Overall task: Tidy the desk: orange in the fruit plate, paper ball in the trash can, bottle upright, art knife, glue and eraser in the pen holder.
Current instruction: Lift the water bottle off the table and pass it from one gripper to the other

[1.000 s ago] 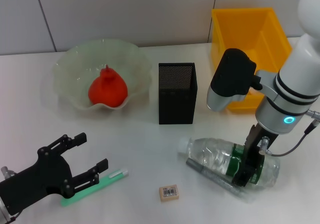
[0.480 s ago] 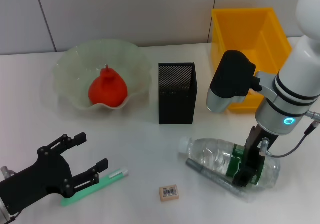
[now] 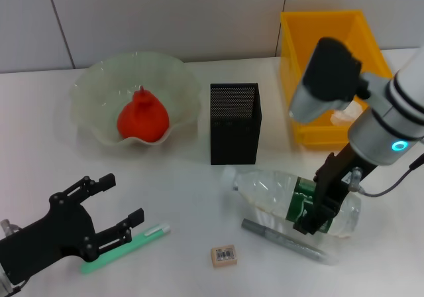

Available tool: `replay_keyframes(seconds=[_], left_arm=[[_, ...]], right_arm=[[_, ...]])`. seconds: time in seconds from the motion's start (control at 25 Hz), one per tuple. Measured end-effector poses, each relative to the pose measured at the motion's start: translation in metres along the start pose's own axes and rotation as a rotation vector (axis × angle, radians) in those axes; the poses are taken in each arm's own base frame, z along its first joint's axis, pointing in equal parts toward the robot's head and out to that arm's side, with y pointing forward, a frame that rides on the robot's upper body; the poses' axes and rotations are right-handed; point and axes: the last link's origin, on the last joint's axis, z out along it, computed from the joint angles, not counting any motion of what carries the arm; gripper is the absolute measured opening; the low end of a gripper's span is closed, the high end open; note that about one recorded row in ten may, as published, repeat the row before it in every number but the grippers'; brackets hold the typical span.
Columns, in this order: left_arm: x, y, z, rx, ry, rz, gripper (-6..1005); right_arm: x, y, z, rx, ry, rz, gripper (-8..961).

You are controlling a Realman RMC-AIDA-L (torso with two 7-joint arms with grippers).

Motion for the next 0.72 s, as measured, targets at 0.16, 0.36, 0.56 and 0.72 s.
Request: replay_keyframes(seconds=[0.16, 0.36, 0.56, 0.72], left_arm=[[0.005, 0.0, -0.003, 0.002, 0.035, -0.003, 805], [0.007, 0.0, -0.004, 0.005, 0.051, -0.004, 804], [0.022, -0.007, -0.011, 0.052, 0.177, -0.133, 804], [0.029, -0.01, -0.01, 0.051, 0.236, -0.24, 803]], right_arm=[[0.009, -0.004, -0.013, -0.058, -0.111, 0.045, 768], [0.02, -0.002, -0.028, -0.115, -0.28, 0.035, 766], [0.039, 0.001, -0.033, -0.164, -0.5, -0.021, 767], [0.051, 0.006, -0.026, -0.213, -0.639, -0.065, 767]])
